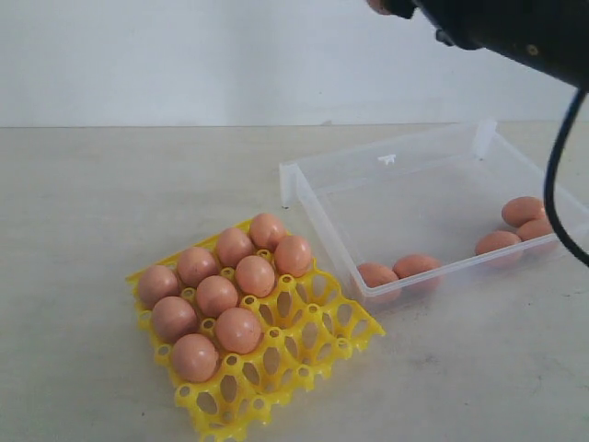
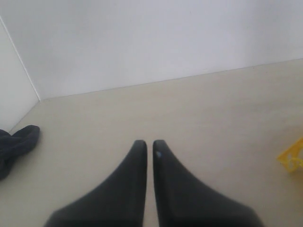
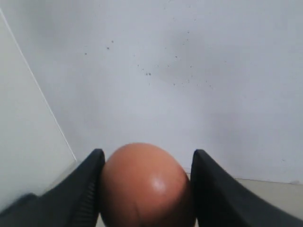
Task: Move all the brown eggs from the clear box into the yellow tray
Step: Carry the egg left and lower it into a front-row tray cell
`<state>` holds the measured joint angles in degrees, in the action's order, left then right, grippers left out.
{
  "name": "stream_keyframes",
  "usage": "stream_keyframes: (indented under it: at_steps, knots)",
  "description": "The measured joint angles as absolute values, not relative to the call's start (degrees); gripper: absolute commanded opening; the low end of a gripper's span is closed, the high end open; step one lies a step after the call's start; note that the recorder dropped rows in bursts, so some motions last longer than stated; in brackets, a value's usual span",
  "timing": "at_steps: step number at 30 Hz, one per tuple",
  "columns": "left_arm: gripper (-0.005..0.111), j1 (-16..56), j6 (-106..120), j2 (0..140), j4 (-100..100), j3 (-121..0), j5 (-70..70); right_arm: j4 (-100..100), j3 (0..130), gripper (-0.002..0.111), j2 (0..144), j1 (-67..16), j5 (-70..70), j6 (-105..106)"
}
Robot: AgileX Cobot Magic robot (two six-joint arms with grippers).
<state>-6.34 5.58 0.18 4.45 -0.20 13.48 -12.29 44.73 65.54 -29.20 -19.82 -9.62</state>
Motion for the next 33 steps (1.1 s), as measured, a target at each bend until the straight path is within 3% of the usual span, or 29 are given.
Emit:
stream_keyframes:
  at_steps: [5,10,14,17,20,26,33]
  knots:
    - [0.004,-6.34,5.58,0.18,4.45,-0.2,13.48,-21.86,36.53,0.0,62.36,-29.2,-36.83,-19.79]
    - [0.004,-6.34,5.58,0.18,4.45,-0.2,13.48,-21.15,34.7,0.0,65.24,-29.2,-37.53,-26.68]
    - [0.004,-6.34,5.58,0.18,4.45,-0.2,13.48,-2.69,34.7,0.0,71.19,-29.2,-41.23,-47.8]
    - [0.004,-6.34,5.58,0.18,4.45,-0.2,13.48,12.98,34.7,0.0,77.87,-29.2,-59.07,-61.64]
    - [0.004,-6.34,5.58,0.18,4.45,-0.2,13.48,20.48,34.7,0.0,85.53,-29.2,-64.93,-66.76]
    - [0.004,-6.34,5.58,0.18,4.45,-0.2,13.48,38.25,36.87,0.0,96.28,-29.2,-61.79,-69.61]
    - [0.004,-6.34,5.58,0.18,4.45,-0.2,13.48,37.96,37.08,0.0,97.65,-29.2,-44.98,-60.19]
